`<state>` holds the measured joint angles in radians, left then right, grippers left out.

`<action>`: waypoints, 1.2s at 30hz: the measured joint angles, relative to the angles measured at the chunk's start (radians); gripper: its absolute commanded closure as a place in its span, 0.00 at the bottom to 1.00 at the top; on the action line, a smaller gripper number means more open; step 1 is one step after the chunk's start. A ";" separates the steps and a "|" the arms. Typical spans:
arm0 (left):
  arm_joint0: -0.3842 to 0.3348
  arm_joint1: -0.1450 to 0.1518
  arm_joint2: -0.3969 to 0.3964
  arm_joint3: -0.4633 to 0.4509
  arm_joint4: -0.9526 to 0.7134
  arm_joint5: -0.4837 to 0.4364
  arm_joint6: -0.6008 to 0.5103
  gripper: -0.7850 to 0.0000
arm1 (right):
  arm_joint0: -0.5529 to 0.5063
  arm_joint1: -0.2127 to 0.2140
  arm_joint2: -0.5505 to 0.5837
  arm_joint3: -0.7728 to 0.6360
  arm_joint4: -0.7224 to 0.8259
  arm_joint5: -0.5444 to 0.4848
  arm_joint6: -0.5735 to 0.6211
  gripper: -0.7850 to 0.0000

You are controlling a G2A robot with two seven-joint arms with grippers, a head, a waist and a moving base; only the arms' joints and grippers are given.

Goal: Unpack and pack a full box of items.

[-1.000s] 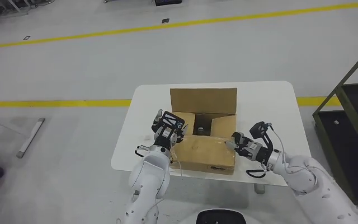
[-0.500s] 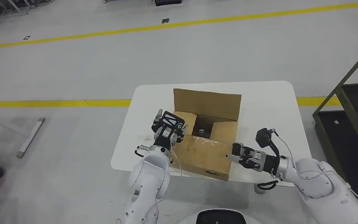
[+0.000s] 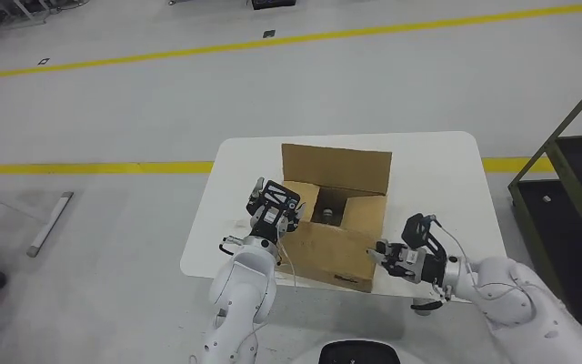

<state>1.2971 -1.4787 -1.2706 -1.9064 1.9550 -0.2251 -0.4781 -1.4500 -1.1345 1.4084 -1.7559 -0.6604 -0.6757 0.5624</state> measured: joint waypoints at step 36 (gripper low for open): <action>-0.014 0.010 0.070 -0.017 0.008 -0.143 -0.080 0.00 | -0.131 0.022 0.067 -0.087 -0.706 0.084 -0.656 0.00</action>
<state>1.2834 -1.4687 -1.2010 -1.9235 1.9633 -0.3684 -0.5581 -1.5810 -1.1121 1.4753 -1.8424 -1.3667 -0.5914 -0.0940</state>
